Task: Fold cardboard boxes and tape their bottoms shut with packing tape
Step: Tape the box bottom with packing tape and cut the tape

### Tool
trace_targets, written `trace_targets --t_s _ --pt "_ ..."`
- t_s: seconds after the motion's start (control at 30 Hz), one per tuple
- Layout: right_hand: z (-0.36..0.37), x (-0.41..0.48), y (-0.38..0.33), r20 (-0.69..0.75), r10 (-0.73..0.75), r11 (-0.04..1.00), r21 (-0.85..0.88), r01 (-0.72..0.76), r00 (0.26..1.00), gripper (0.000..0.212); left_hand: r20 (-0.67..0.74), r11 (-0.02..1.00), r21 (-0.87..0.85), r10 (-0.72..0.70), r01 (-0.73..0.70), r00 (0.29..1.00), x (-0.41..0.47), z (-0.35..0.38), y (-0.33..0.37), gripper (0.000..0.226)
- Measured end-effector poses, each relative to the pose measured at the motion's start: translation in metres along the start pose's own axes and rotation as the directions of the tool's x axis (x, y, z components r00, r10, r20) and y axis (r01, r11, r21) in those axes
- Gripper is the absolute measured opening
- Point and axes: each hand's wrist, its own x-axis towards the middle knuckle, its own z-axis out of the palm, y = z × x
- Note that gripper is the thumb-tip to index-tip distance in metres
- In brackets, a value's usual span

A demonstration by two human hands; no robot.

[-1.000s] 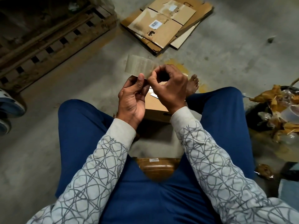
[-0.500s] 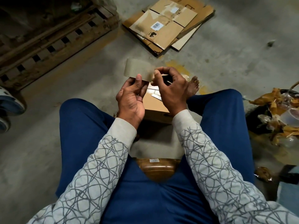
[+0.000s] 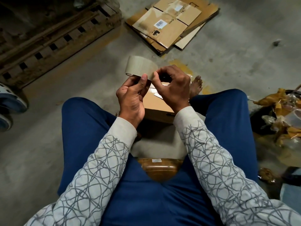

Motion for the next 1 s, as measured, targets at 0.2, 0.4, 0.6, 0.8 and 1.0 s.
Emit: trace_targets --t_s 0.2,0.4,0.6,0.8,1.0 --pt "0.002 -0.004 -0.007 -0.096 0.095 0.995 0.037 -0.091 0.991 0.009 -0.001 1.000 0.003 0.018 -0.018 1.000 -0.006 0.010 -0.003 0.007" --pt "0.010 -0.010 -0.016 -0.162 0.345 0.930 0.193 -0.313 0.925 0.009 -0.074 0.991 -0.124 -0.056 0.046 0.996 -0.009 0.017 -0.010 0.005" --pt "0.015 -0.011 -0.020 -0.144 0.521 0.834 0.294 -0.466 0.841 0.007 -0.105 0.990 -0.128 -0.069 0.055 0.992 -0.011 0.018 -0.011 0.013" --pt "0.009 -0.012 -0.008 0.073 0.500 0.774 0.410 -0.483 0.863 0.013 -0.180 0.999 -0.044 0.012 -0.021 0.984 -0.011 0.020 -0.002 0.008" --pt "0.001 -0.002 0.002 0.017 0.077 0.974 0.212 -0.079 0.997 0.025 -0.183 0.997 -0.080 -0.027 0.013 0.983 -0.008 0.013 0.007 0.010"
